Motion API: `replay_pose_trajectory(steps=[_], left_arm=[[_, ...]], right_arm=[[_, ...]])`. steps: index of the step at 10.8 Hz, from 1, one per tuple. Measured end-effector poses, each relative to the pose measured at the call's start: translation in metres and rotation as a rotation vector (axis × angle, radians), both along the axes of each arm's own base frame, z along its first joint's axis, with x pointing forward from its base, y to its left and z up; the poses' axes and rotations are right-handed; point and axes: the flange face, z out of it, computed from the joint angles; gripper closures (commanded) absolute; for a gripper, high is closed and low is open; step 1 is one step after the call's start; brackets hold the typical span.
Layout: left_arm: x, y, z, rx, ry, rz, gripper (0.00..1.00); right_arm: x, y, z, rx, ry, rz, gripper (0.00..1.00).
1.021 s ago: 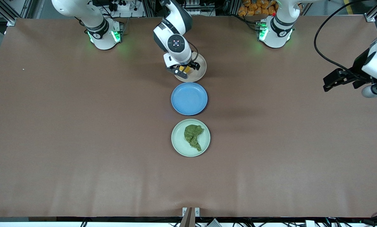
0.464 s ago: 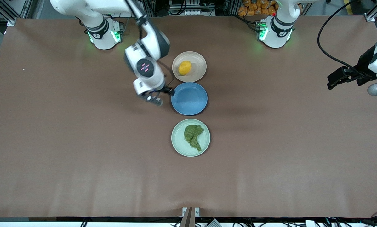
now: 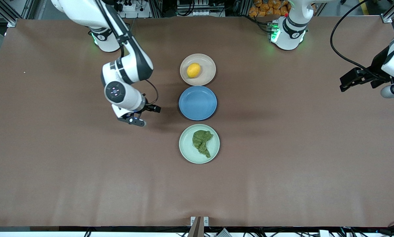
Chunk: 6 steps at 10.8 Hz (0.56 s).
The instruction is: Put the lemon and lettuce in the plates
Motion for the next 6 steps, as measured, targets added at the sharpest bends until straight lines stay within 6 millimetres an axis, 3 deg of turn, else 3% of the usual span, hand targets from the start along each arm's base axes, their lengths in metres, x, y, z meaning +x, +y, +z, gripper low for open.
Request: replay_pose_trajectory(steps=[4, 6], left_arm=[[-0.001, -0.005, 0.001, 0.0, 0.002, -0.023, 0.0], [-0.002, -0.004, 0.001, 0.0, 0.001, -0.042, 0.0]], right_arm=[[0.02, -0.045, 0.001, -0.008, -0.005, 0.06, 0.0], [0.03, -0.087, 0.009, -0.009, 0.043, 0.144, 0.0]])
